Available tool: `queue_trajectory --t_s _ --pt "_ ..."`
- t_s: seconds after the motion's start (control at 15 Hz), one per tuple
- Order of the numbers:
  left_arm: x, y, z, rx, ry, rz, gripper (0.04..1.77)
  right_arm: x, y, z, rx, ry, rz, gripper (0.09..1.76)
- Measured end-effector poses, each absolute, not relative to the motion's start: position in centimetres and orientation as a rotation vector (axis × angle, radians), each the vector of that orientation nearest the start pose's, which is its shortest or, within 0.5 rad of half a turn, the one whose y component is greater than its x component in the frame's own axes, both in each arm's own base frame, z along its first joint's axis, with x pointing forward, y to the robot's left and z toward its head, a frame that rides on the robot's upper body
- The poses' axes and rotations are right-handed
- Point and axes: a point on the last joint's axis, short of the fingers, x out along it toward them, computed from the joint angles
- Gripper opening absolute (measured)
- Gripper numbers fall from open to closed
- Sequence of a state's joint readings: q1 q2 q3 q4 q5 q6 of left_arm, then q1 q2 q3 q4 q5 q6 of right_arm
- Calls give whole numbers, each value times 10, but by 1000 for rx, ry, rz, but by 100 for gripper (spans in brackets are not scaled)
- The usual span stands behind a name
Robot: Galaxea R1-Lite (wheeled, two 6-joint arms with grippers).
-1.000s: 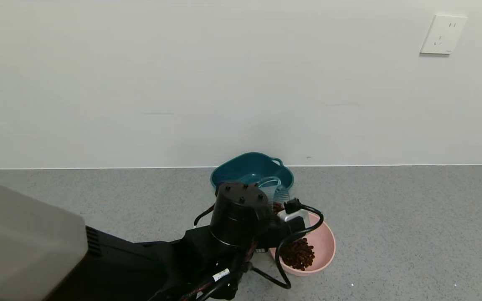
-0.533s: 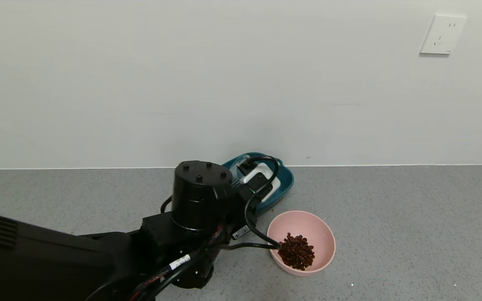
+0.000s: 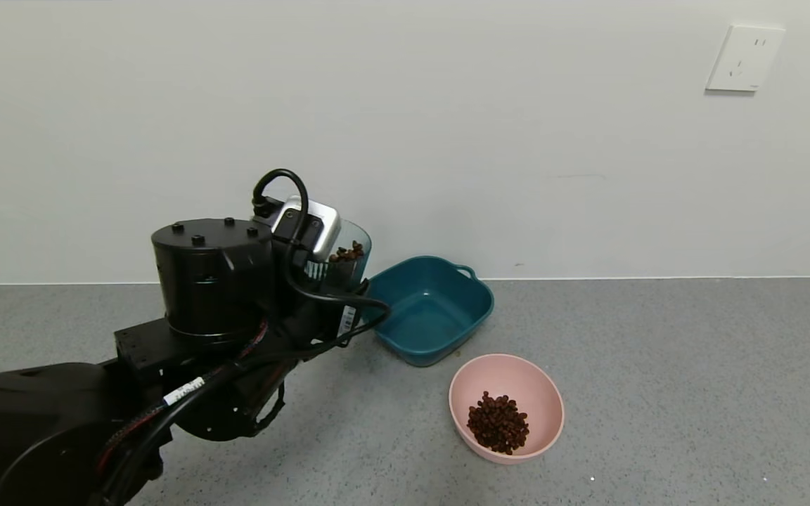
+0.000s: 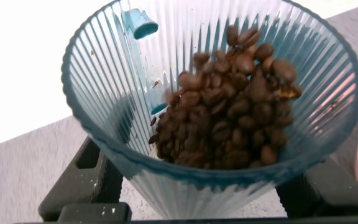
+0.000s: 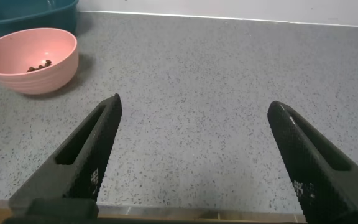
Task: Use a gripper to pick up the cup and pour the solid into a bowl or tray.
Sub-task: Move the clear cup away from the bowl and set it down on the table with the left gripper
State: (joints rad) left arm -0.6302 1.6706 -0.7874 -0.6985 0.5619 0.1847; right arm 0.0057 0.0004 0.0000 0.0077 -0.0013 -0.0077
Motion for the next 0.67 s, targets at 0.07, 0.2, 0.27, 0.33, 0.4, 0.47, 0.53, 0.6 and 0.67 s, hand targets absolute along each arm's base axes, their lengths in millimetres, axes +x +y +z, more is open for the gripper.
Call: queue_trajectory --t_s 0.07,0.2,0.27,0.33,0.4,0.47,0.53,0.6,0.67 --pt "248 -157 193 247 146 -52 134 -23 0 75 -8 8 4 171" --pt "253 -143 195 174 112 -6 134 -23 0 75 -7 8 4 171" --pt "256 -136 195 157 103 20 134 -23 0 75 -7 8 4 171" --pt "260 -128 195 142 95 48 134 -23 0 75 -7 8 4 171" --pt "264 -121 194 113 88 77 134 -23 0 75 -7 8 4 171" --pt "268 -116 192 78 85 101 134 -23 0 75 -7 8 4 171" --pt "272 -110 189 54 89 120 134 -23 0 75 -8 8 4 171" --pt "277 -104 186 42 98 144 134 -23 0 75 -7 8 4 171" --pt "282 -98 181 26 110 165 134 -23 0 75 -7 8 4 171"
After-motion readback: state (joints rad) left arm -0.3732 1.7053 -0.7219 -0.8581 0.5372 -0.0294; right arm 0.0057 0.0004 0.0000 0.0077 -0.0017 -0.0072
